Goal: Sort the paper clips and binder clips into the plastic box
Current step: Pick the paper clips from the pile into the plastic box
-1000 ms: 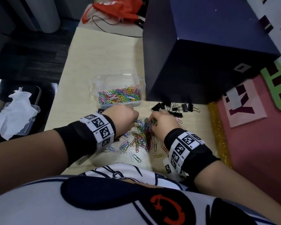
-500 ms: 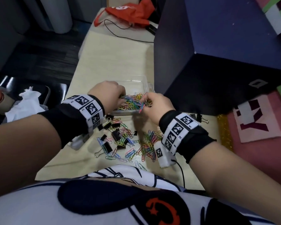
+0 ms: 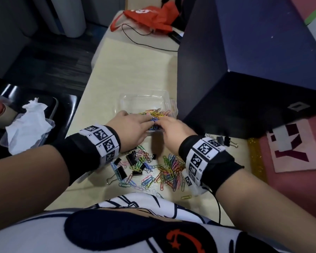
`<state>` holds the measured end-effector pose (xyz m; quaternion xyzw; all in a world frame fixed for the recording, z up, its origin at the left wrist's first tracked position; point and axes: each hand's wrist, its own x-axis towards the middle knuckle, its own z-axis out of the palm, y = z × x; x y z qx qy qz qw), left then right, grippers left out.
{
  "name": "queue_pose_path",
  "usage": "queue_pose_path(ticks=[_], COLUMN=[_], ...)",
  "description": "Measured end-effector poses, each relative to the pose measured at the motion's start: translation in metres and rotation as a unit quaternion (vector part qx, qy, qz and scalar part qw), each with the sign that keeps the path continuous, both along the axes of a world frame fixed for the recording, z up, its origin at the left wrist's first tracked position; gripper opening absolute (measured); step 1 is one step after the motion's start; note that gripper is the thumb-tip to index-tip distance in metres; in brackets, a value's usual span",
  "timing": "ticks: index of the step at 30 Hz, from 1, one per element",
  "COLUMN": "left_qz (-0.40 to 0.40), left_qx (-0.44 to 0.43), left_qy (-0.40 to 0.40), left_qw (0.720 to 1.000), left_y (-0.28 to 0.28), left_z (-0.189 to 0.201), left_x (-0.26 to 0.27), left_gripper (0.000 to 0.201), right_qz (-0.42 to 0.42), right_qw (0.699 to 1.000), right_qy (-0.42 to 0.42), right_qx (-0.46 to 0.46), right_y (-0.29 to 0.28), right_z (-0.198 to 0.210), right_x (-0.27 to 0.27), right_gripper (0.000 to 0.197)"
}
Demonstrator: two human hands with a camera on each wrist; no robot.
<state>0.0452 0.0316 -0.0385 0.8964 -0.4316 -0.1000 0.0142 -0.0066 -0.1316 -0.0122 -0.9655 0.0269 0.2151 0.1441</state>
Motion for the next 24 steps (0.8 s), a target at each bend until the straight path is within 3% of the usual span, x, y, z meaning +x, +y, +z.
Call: queue_pose_path(ticks=[5, 9, 12, 15, 19, 24], left_qz=[0.017, 0.029, 0.033, 0.031, 0.01, 0.005], left_qx=[0.034, 0.024, 0.005, 0.029, 0.095, 0.14], left_qy=[-0.038, -0.035, -0.016, -0.01, -0.004, 0.009], left_qw=[0.999, 0.999, 0.999, 0.999, 0.995, 0.99], left_y=[0.01, 0.007, -0.002, -0.004, 0.004, 0.007], left_z=[0.002, 0.009, 0.006, -0.001, -0.002, -0.007], left_x=[0.009, 0.011, 0.009, 0.006, 0.003, 0.003], left_gripper=[0.039, 0.041, 0.051, 0.057, 0.061, 0.069], right_qz=[0.016, -0.013, 0.025, 0.08, 0.08, 0.037], right_qw=[0.999, 0.998, 0.996, 0.996, 0.995, 0.997], right_qy=[0.015, -0.064, -0.082, -0.039, -0.022, -0.063], right_qx=[-0.033, -0.012, 0.006, -0.026, -0.047, 0.022], right_y=[-0.006, -0.005, -0.003, -0.005, -0.009, -0.011], right_z=[-0.005, -0.006, -0.008, -0.012, -0.016, -0.011], right_x=[-0.001, 0.005, 0.01, 0.011, 0.004, -0.007], right_gripper=[0.054, 0.044, 0.053, 0.062, 0.061, 0.055])
